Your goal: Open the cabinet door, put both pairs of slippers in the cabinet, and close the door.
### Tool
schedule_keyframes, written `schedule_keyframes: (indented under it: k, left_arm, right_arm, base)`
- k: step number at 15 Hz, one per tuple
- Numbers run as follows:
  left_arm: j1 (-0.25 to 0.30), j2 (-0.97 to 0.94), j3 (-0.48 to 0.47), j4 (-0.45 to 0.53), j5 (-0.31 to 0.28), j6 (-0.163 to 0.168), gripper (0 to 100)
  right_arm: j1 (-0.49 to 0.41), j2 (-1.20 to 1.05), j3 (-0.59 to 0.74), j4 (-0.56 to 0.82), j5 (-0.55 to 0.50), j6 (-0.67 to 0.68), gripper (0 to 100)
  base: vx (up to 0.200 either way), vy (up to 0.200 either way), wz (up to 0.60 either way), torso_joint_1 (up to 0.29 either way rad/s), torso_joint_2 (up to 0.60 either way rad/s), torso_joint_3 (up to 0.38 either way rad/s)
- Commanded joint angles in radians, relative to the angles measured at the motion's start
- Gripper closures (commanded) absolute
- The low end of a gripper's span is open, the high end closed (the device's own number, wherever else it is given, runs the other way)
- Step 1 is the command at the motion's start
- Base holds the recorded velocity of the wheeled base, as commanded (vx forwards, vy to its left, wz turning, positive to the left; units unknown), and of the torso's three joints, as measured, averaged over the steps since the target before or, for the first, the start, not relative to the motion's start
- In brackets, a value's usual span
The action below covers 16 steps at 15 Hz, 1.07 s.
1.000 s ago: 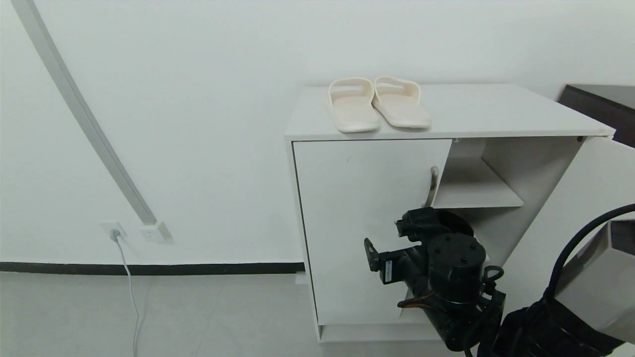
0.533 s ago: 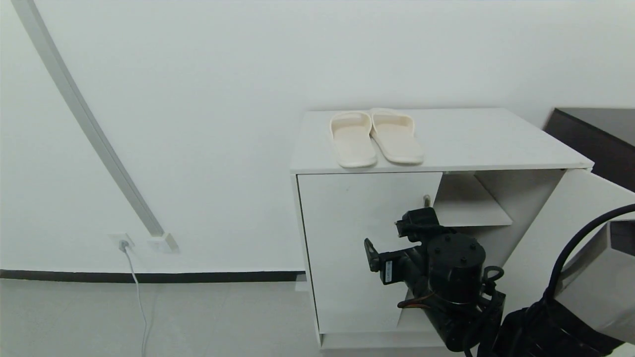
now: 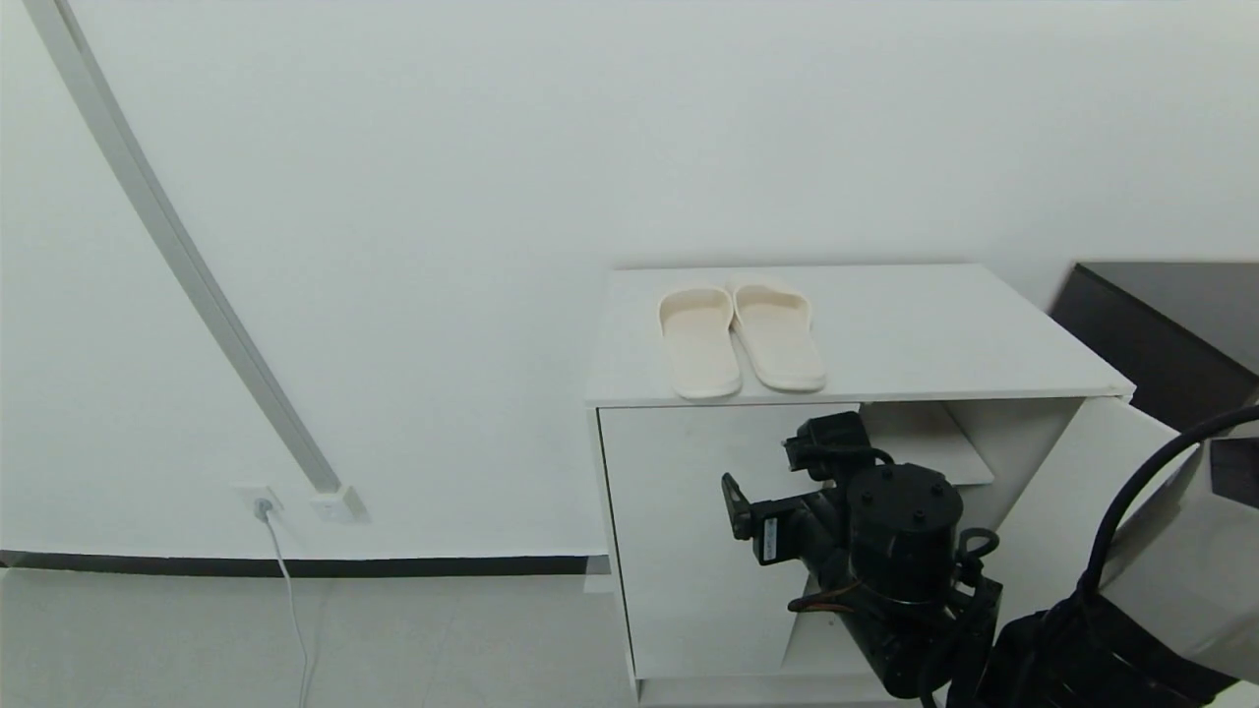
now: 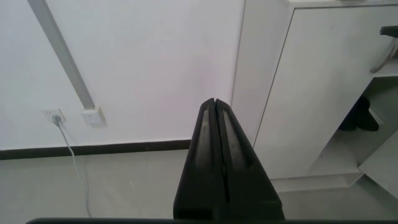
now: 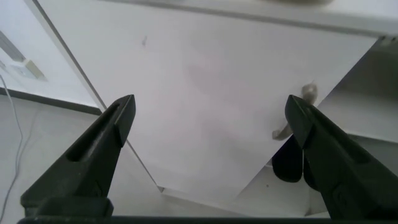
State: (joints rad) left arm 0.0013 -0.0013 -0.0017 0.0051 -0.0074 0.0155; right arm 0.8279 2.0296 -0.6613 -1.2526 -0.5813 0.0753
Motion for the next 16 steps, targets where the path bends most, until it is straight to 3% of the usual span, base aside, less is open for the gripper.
schedule_keyframes:
  k: [1, 7, 11, 13, 16]
  left_arm:
    - [0.0, 0.001, 0.0, 0.001, 0.0, 0.0, 100]
    - [0.0, 0.001, 0.0, -0.001, 0.0, 0.0, 100]
    - [0.0, 0.001, 0.0, -0.001, 0.0, 0.001, 100]
    - [0.0, 0.001, 0.0, -0.001, -0.002, 0.001, 100]
    - [0.0, 0.001, 0.0, -0.001, -0.002, 0.004, 100]
  right_arm:
    - [0.0, 0.001, 0.0, -0.001, 0.0, 0.0, 0]
    - [0.0, 0.001, 0.006, -0.013, 0.003, 0.001, 0]
    - [-0.003, 0.004, 0.0, -0.048, 0.012, -0.046, 0]
    - [-0.016, 0.001, -0.09, 0.039, 0.017, -0.037, 0]
    - [-0.023, -0.051, -0.261, 0.332, 0.017, 0.038, 0]
  base:
    - [0.0, 0.0, 0.0, 0.251, -0.57, -0.315]
    - [0.0, 0.0, 0.0, 0.244, -0.54, -0.299]
    - [0.0, 0.0, 0.0, 0.037, -0.09, -0.044]
    - [0.0, 0.0, 0.0, 0.0, 0.0, 0.0]
    - [0.0, 0.0, 0.0, 0.0, 0.0, 0.0]
